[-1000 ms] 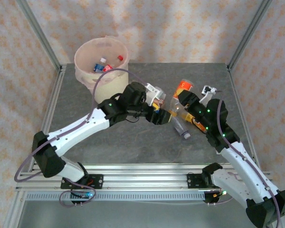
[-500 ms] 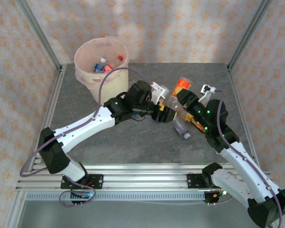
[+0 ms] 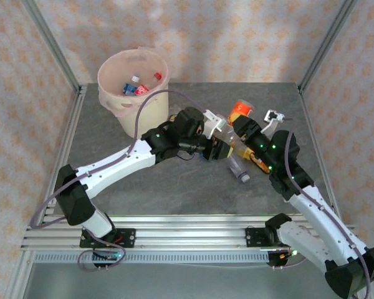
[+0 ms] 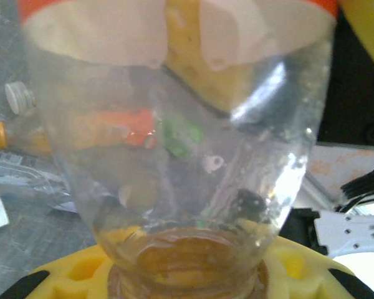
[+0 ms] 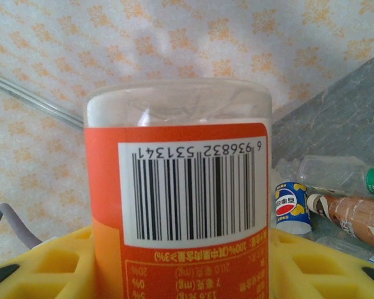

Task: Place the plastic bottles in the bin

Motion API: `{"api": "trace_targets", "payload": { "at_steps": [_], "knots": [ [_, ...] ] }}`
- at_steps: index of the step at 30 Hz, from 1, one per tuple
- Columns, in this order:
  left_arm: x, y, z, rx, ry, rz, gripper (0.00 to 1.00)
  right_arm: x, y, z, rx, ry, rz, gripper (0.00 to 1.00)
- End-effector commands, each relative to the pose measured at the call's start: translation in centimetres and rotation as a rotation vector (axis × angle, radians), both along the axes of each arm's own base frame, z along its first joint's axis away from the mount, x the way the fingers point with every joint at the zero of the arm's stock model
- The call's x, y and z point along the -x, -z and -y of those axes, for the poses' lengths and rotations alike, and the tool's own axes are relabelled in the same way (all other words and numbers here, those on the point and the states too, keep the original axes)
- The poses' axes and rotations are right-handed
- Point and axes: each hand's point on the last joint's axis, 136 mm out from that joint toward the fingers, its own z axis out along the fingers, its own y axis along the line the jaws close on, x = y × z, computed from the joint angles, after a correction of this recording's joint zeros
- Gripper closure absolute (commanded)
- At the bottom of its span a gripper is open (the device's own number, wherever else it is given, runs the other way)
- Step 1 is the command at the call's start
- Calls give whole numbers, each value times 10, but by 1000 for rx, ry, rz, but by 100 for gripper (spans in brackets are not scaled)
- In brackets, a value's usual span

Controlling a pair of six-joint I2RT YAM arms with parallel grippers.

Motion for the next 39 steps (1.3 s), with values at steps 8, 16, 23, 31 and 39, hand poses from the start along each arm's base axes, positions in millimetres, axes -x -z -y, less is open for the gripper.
{"api": "trace_targets", "payload": {
  "at_steps": [8, 16, 23, 31, 39],
  "knots": [
    [-11, -44, -23, 12, -121, 119, 89, 2, -18, 3, 31, 16, 19, 0],
    [-45, -52, -84, -102, -332, 124, 92, 12, -30, 12, 66, 37, 22, 1],
    [-80, -88, -165, -213, -549, 219, 91, 16, -14, 20, 104, 68, -35, 1],
    [-126, -110, -257, -370, -772, 266, 90, 16, 0, 28, 133, 104, -66, 1],
    [-173, -114, -323, -594, -850, 302, 90, 19, 10, 39, 167, 149, -91, 1]
  ]
}}
